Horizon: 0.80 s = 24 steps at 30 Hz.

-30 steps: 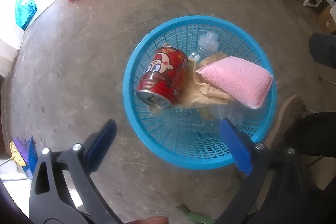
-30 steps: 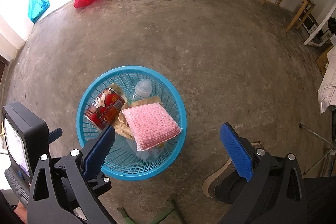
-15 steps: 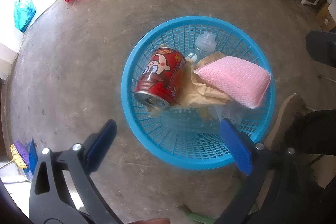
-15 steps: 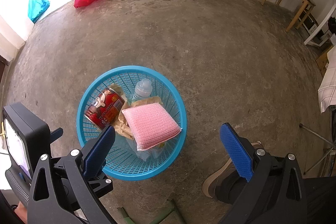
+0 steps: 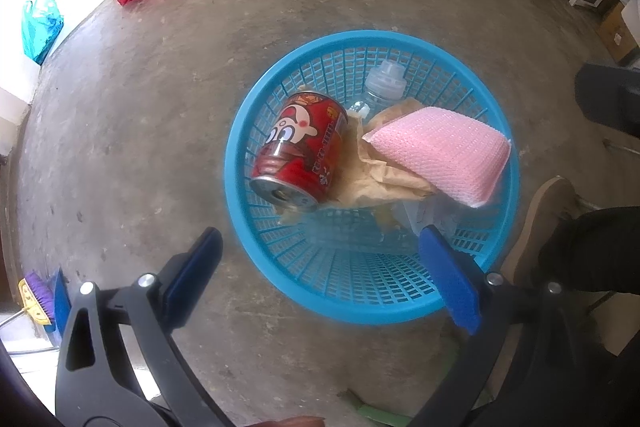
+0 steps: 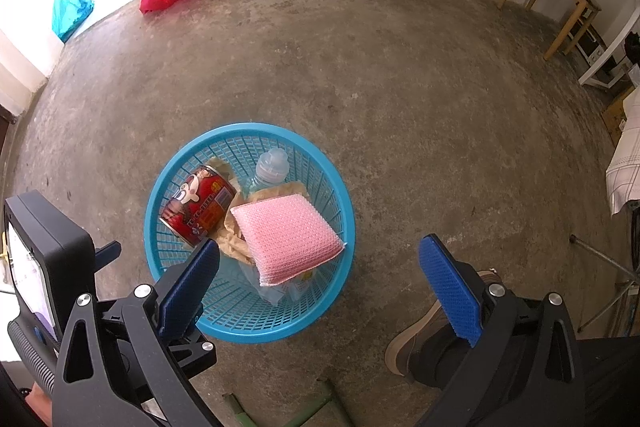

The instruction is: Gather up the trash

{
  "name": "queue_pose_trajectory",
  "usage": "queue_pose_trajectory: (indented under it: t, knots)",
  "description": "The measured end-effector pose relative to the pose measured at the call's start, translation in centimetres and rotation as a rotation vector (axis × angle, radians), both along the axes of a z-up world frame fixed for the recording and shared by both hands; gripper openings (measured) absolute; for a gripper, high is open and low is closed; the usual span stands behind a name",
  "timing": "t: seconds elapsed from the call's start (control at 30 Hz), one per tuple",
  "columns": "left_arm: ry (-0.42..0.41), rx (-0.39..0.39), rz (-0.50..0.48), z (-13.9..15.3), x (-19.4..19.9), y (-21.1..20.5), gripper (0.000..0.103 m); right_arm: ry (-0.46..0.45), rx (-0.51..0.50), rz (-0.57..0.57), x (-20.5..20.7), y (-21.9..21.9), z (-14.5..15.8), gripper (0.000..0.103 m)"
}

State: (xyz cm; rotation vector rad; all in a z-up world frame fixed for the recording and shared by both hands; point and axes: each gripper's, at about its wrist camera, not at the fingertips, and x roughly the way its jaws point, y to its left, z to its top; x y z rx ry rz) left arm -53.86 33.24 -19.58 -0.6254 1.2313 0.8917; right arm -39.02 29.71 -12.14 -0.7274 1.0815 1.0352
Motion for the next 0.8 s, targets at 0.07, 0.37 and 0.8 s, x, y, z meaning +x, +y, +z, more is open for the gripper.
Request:
queue_pose_trajectory:
  t: [0.07, 0.37, 0.8]
  knots:
    - [0.0, 0.0, -0.002, 0.01, 0.01, 0.0, 0.095, 0.0, 0.0, 0.0, 0.02, -0.09, -0.01, 0.097]
    - [-0.001, -0.003, -0.009, -0.1, 0.03, -0.06, 0.095, 0.0, 0.0, -0.002, 0.02, -0.01, -0.06, 0.097]
    - [-0.002, -0.011, -0.013, -0.27, 0.05, -0.23, 0.095, 0.002, -0.001, -0.005, 0.05, -0.03, -0.14, 0.097]
